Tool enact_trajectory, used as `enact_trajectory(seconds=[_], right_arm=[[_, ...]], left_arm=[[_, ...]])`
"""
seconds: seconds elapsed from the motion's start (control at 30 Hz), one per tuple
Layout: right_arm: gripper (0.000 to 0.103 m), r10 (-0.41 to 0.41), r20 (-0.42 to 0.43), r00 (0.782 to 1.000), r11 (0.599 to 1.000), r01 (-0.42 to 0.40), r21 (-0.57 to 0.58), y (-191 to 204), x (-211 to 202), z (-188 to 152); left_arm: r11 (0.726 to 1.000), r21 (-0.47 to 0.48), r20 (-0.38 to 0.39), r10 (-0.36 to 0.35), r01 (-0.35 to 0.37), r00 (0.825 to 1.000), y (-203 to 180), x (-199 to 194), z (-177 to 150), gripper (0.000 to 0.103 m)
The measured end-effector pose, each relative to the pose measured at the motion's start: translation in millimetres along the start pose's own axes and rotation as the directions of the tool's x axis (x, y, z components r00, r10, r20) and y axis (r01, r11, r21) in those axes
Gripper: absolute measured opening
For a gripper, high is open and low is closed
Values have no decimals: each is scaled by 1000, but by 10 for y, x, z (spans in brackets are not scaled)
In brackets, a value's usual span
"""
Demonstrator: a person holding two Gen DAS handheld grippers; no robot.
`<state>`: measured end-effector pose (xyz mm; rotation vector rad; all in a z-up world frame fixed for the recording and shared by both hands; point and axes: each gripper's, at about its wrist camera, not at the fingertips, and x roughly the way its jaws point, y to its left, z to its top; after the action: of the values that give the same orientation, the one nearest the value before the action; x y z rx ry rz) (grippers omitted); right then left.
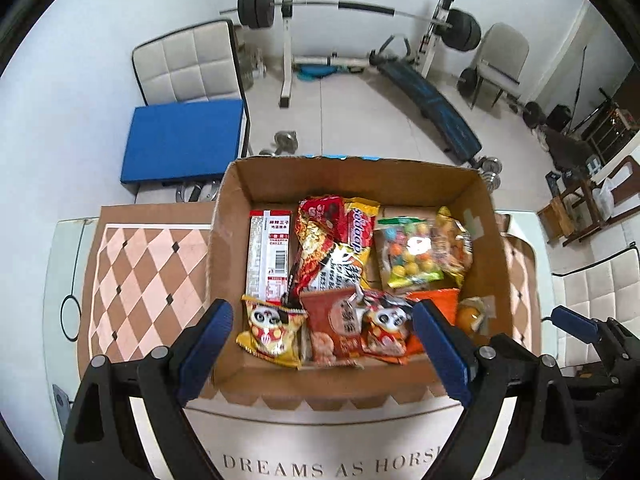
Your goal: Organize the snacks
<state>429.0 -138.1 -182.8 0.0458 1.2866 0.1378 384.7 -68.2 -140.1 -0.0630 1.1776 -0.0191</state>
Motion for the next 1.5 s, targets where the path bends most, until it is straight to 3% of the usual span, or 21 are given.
enact_trajectory(seconds=[0.5, 0.83, 1.13, 1.5], right_arm=[[95, 27, 146, 989, 999, -29, 15, -128, -1084, -901], [95, 12, 275, 961, 999, -21, 28, -183, -1952, -1579], [95, 1, 351, 936, 1000, -3, 6, -104, -2470, -1910], [96, 6, 397, 918, 1000, 4, -24, 55, -2791, -2138]], left_arm=[[1000, 18, 150, -12, 10, 989, -156, -1058, -853, 92], [1000, 23, 240, -6, 1, 971, -288, -1777, -1405, 92], [999, 36, 300, 0, -11, 954, -345, -2154, -1641, 92], [999, -6, 373, 43, -44, 927, -277, -2446, -1786, 92]])
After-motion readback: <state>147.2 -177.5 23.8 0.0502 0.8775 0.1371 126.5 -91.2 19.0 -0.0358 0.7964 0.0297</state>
